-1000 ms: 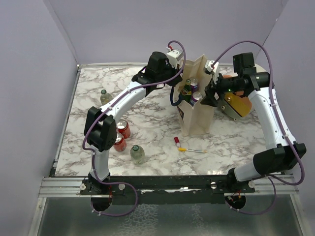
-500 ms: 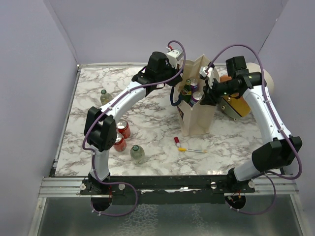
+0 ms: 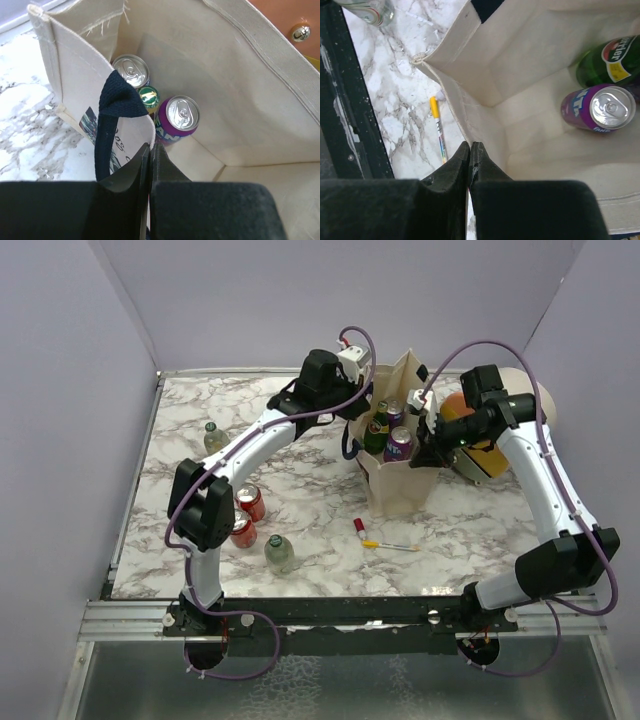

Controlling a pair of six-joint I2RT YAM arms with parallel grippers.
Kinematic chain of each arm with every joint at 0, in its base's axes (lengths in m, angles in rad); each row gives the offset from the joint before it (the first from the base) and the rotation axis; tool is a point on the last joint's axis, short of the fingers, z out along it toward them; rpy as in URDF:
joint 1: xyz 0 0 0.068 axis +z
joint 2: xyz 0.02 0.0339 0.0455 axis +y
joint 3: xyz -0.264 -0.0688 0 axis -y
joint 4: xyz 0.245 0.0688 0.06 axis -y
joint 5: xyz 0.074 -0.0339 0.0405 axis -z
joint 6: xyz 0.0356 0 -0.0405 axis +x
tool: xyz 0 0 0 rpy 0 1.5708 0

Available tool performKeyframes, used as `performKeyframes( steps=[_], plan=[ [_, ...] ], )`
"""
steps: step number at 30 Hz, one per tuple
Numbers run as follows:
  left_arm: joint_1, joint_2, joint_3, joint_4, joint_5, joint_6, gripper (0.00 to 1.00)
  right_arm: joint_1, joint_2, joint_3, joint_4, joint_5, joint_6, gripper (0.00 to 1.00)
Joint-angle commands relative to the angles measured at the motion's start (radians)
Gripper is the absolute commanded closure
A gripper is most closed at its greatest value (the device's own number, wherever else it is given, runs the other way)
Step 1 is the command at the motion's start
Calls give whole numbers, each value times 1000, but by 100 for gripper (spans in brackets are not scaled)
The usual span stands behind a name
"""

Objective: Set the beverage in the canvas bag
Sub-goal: Adjust the canvas bag at the center of the board.

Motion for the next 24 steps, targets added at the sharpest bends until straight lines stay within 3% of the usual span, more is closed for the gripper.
performKeyframes(
  steps=[1, 21, 24],
  plan=[
    [-29, -88, -60, -6, 25, -46, 100, 6, -35, -11, -113, -40, -36, 99],
    [-42, -141, -125, -64, -22, 6, 100, 12, -124, -105, -131, 7, 28, 99],
    [-43, -131, -114, -62, -28, 10, 100, 12, -102, -99, -126, -6, 23, 94]
  ],
)
